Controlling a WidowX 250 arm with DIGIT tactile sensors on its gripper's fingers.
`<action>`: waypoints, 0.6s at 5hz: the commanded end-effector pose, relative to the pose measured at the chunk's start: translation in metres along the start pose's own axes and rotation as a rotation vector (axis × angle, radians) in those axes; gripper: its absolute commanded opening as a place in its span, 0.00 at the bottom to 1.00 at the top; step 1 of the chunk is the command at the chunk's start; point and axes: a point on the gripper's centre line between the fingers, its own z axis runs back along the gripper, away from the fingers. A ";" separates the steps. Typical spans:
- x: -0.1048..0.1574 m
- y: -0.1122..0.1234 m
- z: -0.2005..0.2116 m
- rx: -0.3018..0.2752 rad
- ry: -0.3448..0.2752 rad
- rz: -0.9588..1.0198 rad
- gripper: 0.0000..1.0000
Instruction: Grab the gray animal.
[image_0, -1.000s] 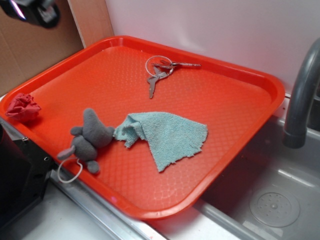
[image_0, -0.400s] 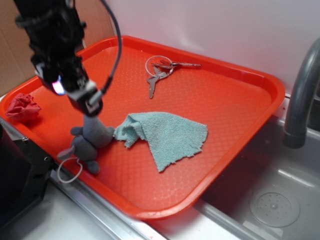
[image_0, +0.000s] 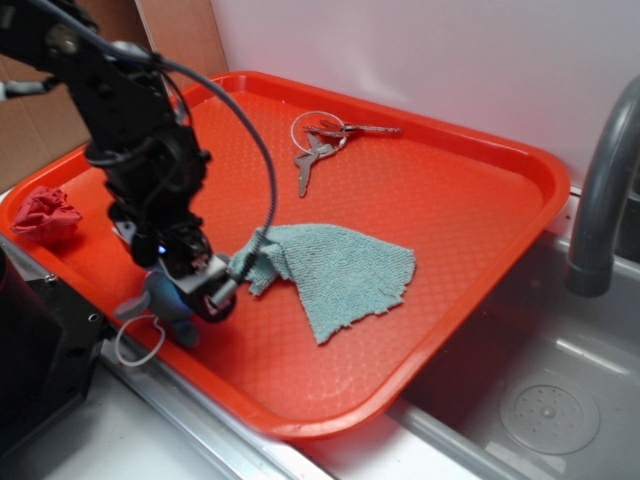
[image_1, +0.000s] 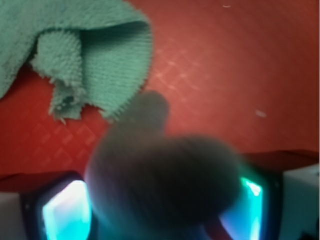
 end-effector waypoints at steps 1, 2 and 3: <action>0.002 -0.009 -0.001 -0.024 -0.009 -0.023 0.00; 0.001 -0.008 0.019 0.004 -0.027 -0.029 0.00; 0.001 -0.006 0.055 0.050 -0.055 -0.026 0.00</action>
